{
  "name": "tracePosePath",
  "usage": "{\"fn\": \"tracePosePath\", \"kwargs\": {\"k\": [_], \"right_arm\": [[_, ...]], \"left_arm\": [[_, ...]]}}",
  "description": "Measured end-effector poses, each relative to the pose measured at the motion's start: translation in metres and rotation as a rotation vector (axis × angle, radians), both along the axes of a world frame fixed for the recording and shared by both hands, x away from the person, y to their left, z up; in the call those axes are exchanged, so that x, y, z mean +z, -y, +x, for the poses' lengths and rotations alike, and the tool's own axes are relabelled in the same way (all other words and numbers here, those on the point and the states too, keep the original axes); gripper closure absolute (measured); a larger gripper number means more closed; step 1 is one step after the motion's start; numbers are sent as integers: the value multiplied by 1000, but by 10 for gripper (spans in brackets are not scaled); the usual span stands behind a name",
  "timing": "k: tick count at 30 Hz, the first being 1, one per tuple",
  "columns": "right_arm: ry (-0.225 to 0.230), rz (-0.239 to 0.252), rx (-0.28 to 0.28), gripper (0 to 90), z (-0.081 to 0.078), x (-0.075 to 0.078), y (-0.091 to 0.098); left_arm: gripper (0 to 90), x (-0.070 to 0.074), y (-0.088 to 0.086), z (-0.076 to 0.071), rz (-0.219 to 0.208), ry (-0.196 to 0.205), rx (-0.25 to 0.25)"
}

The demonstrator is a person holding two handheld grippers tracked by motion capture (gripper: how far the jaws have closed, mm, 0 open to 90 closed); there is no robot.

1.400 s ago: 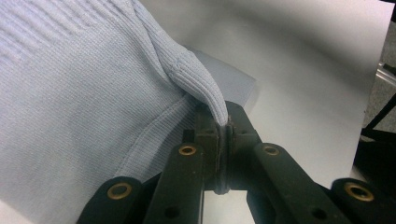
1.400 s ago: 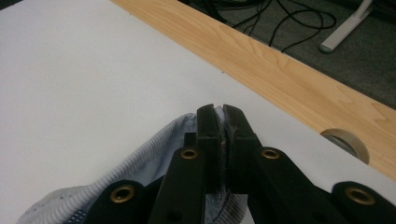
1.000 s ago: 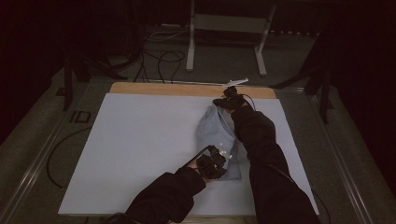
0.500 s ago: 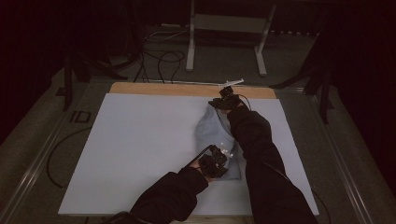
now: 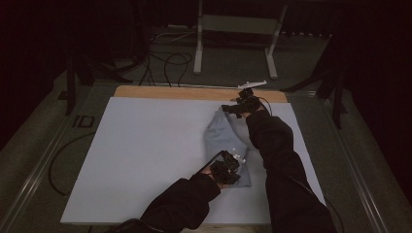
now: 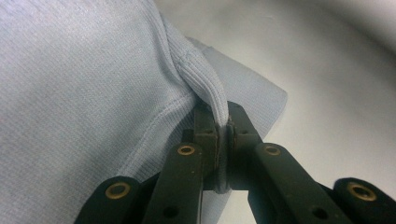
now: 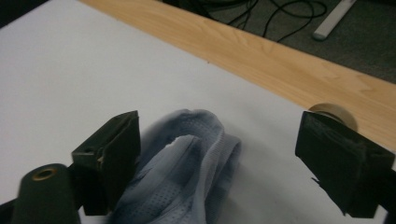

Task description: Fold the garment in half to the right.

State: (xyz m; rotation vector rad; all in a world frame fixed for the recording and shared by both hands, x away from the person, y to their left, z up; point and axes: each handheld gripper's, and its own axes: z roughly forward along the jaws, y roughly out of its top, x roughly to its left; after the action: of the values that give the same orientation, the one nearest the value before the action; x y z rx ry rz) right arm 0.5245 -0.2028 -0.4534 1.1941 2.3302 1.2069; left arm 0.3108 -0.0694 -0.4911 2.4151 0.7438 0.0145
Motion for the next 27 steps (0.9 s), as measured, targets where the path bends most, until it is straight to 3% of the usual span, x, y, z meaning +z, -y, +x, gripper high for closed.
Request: {"fn": "tracePosePath", "kwargs": {"k": [10, 14, 20, 21, 24, 27], "right_arm": [[48, 17, -2, 137, -14, 17, 8], [68, 33, 8, 134, -20, 21, 10], [72, 41, 33, 109, -27, 23, 9], [72, 41, 33, 109, -27, 23, 9], [72, 57, 58, 98, -31, 27, 9], [83, 62, 57, 98, -33, 32, 11]], "left_arm": [[861, 9, 13, -7, -8, 17, -20], [828, 6, 17, -5, -32, 0, -21], [691, 0, 25, -7, -40, -26, -71], [630, 0, 25, -7, -40, -26, -71], [491, 4, 25, -12, -46, 14, -93], [406, 8, 21, -11, -59, 20, -80]]}}
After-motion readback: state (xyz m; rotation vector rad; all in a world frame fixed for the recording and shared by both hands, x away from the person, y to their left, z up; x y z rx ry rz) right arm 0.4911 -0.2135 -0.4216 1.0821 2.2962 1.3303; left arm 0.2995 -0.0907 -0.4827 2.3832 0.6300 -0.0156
